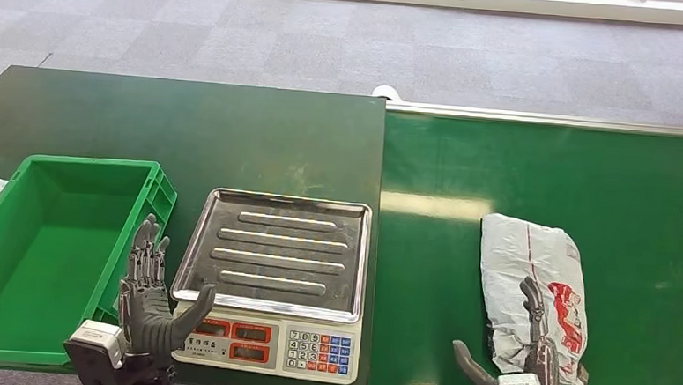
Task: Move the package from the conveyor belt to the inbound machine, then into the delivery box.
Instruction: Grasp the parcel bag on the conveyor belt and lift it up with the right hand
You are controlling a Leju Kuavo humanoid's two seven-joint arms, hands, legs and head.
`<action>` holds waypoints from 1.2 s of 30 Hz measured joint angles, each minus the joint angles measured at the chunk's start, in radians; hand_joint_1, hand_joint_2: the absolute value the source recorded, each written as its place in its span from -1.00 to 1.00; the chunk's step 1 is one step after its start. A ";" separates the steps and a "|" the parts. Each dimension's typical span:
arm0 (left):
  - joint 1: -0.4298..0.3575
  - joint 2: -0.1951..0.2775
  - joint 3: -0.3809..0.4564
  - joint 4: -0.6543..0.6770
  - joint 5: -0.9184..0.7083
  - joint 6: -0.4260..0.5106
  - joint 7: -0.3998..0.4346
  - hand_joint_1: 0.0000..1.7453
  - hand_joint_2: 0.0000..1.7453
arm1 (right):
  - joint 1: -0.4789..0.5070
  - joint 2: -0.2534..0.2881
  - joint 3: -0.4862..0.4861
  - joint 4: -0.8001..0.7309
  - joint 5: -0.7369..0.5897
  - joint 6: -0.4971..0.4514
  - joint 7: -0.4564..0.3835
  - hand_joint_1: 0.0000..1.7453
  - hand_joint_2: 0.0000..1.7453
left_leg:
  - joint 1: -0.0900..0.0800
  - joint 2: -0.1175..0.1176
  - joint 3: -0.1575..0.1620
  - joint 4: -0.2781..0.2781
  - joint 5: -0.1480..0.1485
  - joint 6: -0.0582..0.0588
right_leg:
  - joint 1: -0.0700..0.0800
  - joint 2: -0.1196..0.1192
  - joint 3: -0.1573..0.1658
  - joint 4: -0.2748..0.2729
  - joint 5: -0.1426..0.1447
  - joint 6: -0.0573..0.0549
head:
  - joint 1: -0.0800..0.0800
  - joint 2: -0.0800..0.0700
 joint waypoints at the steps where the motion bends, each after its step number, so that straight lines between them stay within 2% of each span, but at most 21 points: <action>1: 0.004 -0.001 0.000 -0.002 -0.002 -0.002 0.004 -1.00 1.00 | -0.002 0.014 -0.028 0.007 0.013 0.010 0.007 -1.00 1.00 | 0.000 0.000 0.000 0.000 0.000 0.000 | 0.000 0.000 0.000 0.000 0.000 0.000 | 0.000 0.000; 5: 0.010 -0.008 0.001 -0.004 -0.011 -0.014 0.020 -1.00 1.00 | -0.015 0.053 -0.132 0.029 0.067 0.050 0.041 -1.00 1.00 | 0.000 0.000 0.000 0.000 0.000 0.000 | 0.000 0.000 0.000 0.000 0.000 0.000 | 0.000 0.000; 10: 0.019 -0.014 0.002 -0.005 -0.012 -0.025 0.022 -1.00 1.00 | -0.037 0.076 -0.252 0.054 0.129 0.096 0.065 -1.00 1.00 | 0.000 0.000 0.000 0.000 0.000 0.000 | 0.000 0.000 0.000 0.000 0.000 0.000 | 0.000 0.000; 15: 0.019 -0.014 0.001 -0.002 -0.007 -0.035 0.018 -1.00 1.00 | -0.085 0.078 -0.361 0.095 0.214 0.117 0.088 -1.00 1.00 | 0.000 0.001 0.000 0.000 0.000 0.000 | 0.000 0.000 0.000 0.000 0.000 0.000 | 0.000 0.000; 18: 0.012 -0.014 -0.004 0.000 0.000 -0.038 0.017 -1.00 1.00 | -0.138 0.059 -0.408 0.135 0.248 0.116 0.104 -1.00 1.00 | 0.000 0.001 0.000 0.000 0.000 0.000 | 0.000 0.000 0.000 0.000 0.000 0.000 | 0.000 0.000; 26: -0.023 -0.012 -0.018 0.019 0.014 -0.048 0.017 -1.00 1.00 | -0.344 -0.048 -0.418 0.333 0.226 0.123 0.175 -1.00 1.00 | 0.000 0.001 0.001 0.001 0.001 0.001 | 0.000 0.000 0.001 0.000 0.002 0.001 | 0.000 0.000; 32: -0.054 -0.013 -0.032 0.042 0.019 -0.052 0.017 -1.00 1.00 | -0.485 -0.085 -0.378 0.564 0.265 0.156 0.205 -1.00 1.00 | 0.000 0.000 0.001 0.001 0.002 0.002 | 0.000 0.000 0.001 0.000 0.002 0.001 | 0.000 0.000; 36: -0.070 -0.014 -0.034 0.051 0.019 -0.051 0.017 -1.00 1.00 | -0.563 -0.095 -0.335 0.717 0.288 0.214 0.201 -1.00 1.00 | 0.000 0.001 0.000 0.001 0.002 0.002 | 0.000 0.000 0.001 0.000 0.002 0.001 | 0.000 0.000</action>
